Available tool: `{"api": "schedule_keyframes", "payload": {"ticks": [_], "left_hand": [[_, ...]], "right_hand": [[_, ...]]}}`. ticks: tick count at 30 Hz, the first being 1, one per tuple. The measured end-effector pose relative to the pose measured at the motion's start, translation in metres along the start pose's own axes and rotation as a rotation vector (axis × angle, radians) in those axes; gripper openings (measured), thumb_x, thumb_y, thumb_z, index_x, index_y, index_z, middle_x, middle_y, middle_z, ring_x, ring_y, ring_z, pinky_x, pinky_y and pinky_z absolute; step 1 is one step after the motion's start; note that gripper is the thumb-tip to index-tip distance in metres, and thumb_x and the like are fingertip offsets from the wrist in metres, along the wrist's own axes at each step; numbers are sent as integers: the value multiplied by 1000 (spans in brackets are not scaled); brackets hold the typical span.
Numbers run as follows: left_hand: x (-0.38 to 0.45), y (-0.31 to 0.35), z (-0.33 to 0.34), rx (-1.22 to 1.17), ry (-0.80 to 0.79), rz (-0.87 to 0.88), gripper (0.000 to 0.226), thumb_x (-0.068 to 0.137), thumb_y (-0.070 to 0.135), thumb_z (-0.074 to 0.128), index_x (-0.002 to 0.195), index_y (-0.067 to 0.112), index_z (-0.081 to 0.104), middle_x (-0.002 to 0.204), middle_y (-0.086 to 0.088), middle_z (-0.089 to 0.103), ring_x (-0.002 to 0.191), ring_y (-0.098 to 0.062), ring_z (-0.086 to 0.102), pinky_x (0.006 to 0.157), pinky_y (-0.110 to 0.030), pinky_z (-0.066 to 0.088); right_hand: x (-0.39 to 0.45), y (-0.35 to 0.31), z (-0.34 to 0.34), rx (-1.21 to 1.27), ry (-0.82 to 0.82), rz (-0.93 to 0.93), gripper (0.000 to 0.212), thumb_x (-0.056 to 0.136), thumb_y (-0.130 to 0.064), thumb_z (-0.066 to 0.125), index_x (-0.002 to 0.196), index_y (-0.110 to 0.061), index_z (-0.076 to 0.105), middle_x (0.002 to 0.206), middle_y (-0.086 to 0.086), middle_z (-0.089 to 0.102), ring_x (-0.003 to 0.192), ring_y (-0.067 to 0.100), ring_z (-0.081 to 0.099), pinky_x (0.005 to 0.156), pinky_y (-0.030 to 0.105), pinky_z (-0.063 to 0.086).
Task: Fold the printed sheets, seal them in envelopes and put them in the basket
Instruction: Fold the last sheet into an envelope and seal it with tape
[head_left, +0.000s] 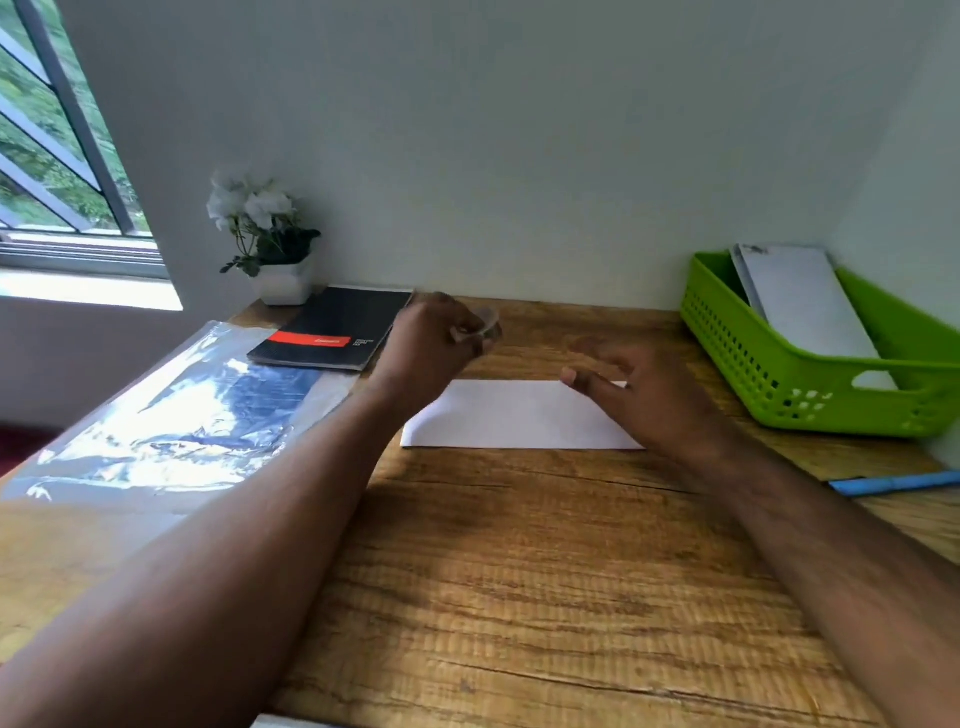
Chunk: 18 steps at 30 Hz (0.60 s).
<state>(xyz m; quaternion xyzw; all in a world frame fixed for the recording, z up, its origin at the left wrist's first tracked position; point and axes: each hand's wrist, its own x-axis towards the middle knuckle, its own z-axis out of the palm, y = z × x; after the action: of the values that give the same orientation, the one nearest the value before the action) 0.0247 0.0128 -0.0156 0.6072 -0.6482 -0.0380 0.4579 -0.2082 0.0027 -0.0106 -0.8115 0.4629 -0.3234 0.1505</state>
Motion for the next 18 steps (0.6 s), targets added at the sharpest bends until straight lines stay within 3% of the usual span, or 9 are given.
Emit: {"api": "schedule_keyframes", "payload": {"ticks": [1,3,6,10,15,18], "left_hand": [[-5,6,3,-118,-38,6,18,75,19,82,90,11,75,91,-7,71,76,-16,64,68,-23,52],[-11,16,11,-334,-115,1,17,71,21,83,84,14,75,86,-14,73,74,-17,64,74,-40,55],[-16,25,18,-435,-217,36,17,73,15,82,85,7,74,88,-17,72,78,-20,65,79,-53,53],[-22,30,23,-354,-287,139,17,74,15,81,88,8,75,85,-7,74,81,-32,68,76,-55,53],[-25,34,25,-385,-292,128,14,73,19,83,85,15,76,80,-2,74,78,-29,68,74,-54,54],[-24,32,25,-353,-279,145,16,75,22,82,87,13,76,80,-1,74,77,-25,69,71,-52,55]], "right_hand": [[0,0,-1,124,40,3,54,80,-50,63,124,-20,62,127,-4,62,116,11,58,95,24,44],[0,-2,-4,333,52,11,51,81,-35,69,128,-21,58,127,-6,62,108,4,62,92,27,51],[-1,-1,-7,488,50,4,57,79,-22,73,133,-22,53,126,-10,61,102,2,65,86,38,57],[-4,-2,-9,447,71,-35,58,70,-27,80,125,-26,60,120,-11,65,98,0,66,87,30,56],[-8,-3,-8,318,96,-142,49,70,-26,81,117,-25,67,110,-11,69,93,-7,65,79,12,52],[-8,-4,-9,301,96,-142,52,68,-33,80,118,-25,66,111,-13,67,95,-6,64,78,12,52]]}}
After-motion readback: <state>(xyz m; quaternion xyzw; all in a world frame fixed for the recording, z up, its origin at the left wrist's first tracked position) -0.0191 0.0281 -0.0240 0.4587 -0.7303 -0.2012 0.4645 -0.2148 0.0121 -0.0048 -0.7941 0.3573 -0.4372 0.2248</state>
